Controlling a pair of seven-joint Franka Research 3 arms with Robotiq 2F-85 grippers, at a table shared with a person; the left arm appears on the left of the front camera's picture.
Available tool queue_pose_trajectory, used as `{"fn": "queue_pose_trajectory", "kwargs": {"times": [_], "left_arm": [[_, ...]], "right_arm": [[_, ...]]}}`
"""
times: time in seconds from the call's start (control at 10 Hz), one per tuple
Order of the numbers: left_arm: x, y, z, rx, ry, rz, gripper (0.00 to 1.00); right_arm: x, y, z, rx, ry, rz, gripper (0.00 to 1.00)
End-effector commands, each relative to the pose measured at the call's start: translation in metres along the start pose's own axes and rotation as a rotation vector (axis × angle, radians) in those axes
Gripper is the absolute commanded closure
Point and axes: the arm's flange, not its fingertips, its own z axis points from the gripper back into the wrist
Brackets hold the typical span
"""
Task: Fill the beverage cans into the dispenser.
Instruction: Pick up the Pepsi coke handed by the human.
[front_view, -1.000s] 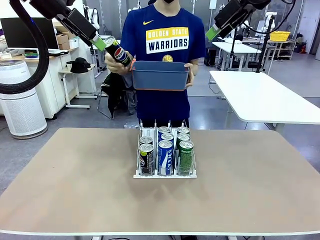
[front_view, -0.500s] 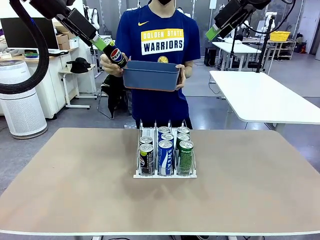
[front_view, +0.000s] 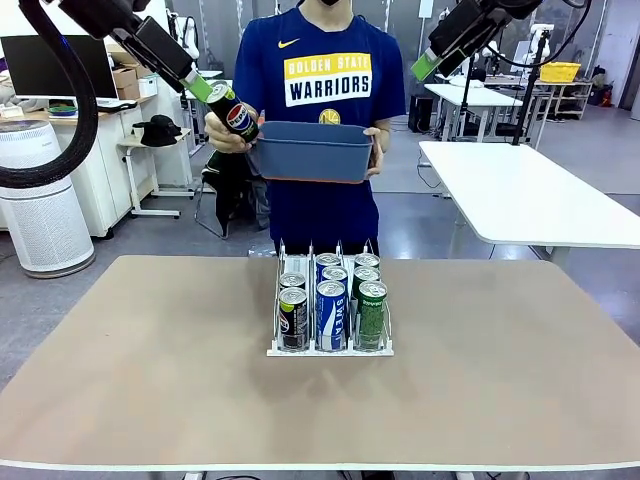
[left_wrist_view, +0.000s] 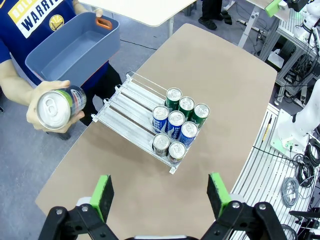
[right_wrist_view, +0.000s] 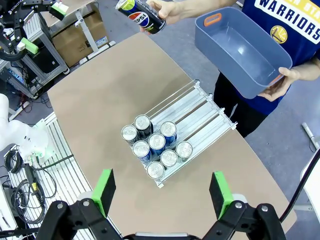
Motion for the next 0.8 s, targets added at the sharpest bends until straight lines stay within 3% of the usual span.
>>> {"fn": "queue_pose_trajectory", "kwargs": {"times": [0.0, 0.7], "left_arm": [[-0.0040, -0.0022, -0.0007, -0.013, -0.004, 0.017, 0.00], [-0.0040, -0.0022, -0.0007, -0.013, -0.004, 0.017, 0.00]], "right_arm": [[0.0001, -0.0005, -0.0001, 0.009, -0.007, -0.006, 0.00], [0.0001, -0.0005, -0.0001, 0.009, -0.007, -0.006, 0.00]]}}
